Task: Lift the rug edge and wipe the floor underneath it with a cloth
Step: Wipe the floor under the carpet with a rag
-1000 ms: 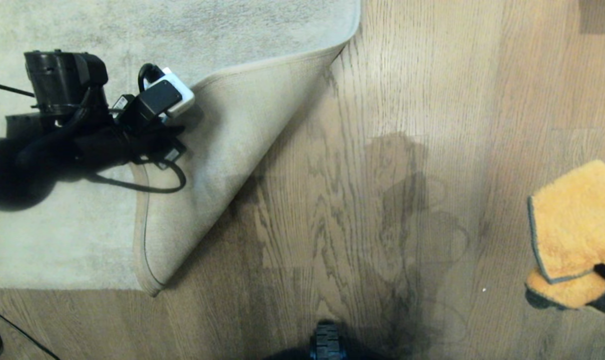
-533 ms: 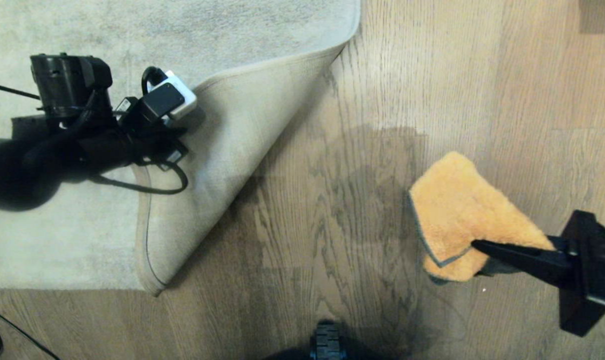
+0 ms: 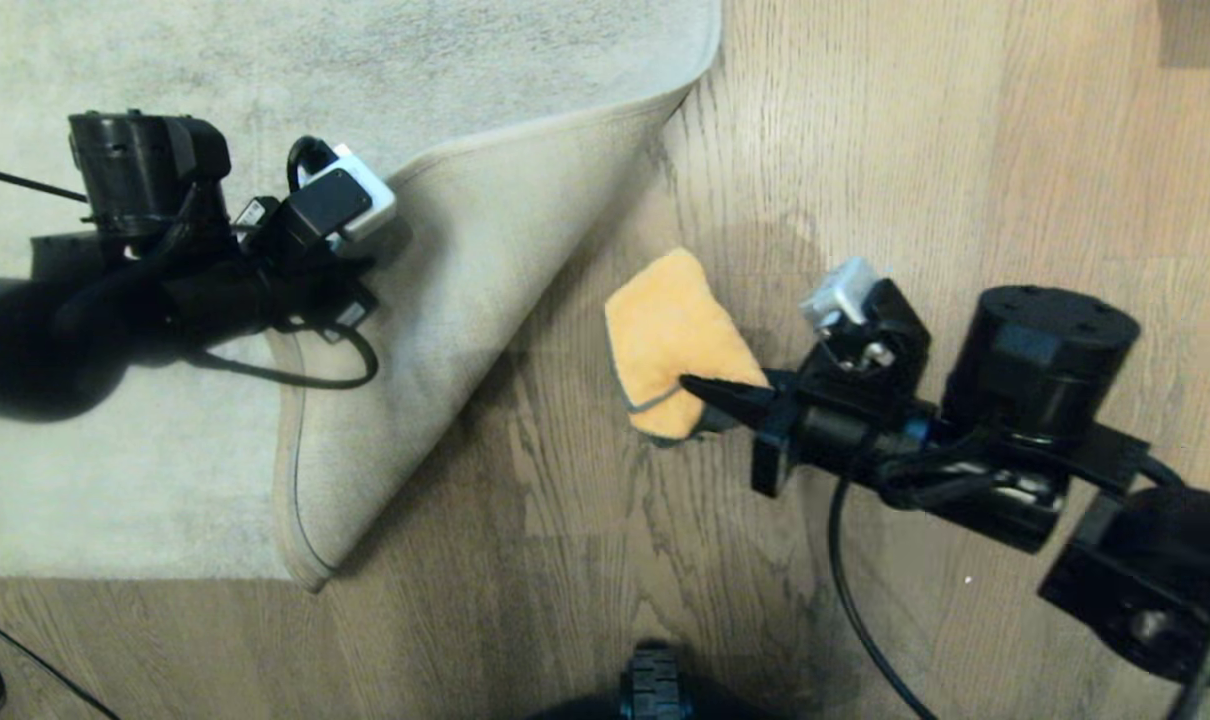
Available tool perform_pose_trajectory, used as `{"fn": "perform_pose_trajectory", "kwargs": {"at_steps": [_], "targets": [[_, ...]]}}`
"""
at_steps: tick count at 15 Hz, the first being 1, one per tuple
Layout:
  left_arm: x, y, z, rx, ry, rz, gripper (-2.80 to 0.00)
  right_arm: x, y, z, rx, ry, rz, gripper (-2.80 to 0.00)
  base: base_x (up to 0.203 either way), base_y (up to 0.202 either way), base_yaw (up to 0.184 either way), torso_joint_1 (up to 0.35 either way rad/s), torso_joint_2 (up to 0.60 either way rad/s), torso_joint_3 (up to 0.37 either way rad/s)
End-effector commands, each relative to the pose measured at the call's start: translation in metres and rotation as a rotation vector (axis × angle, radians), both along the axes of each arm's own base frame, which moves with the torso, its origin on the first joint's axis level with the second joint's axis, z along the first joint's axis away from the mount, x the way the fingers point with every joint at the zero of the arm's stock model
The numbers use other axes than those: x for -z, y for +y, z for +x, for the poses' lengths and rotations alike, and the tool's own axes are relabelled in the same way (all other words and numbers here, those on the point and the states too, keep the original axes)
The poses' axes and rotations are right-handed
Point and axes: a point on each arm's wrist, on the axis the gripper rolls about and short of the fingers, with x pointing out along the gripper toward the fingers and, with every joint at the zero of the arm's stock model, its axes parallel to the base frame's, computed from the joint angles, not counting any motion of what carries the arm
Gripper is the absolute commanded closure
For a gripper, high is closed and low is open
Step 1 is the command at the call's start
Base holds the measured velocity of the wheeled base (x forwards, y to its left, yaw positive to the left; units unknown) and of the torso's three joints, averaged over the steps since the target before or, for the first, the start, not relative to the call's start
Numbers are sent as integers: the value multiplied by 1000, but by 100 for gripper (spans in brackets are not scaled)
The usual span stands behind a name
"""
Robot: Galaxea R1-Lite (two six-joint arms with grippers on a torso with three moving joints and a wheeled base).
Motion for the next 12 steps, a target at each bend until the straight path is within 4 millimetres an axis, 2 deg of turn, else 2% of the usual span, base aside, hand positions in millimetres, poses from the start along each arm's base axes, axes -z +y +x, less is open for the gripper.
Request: {"fn": "perform_pose_trajectory", "kwargs": {"at_steps": [1, 3, 7, 12], "targets": [[1, 0, 1, 0, 0, 5, 0, 28, 38, 30, 28, 31, -26, 0, 0, 0, 0, 0, 0, 0], [0, 0, 0, -4, -2, 5, 0, 35, 58, 36, 30, 30, -22, 0, 0, 0, 0, 0, 0, 0], [1, 1, -1, -27, 1, 4, 0, 45, 85, 43, 16, 22, -16, 0, 0, 0, 0, 0, 0, 0], [1, 4, 0, -63, 3, -7, 0, 45, 111, 71, 140, -25, 43, 0, 0, 0, 0, 0, 0, 0]]}}
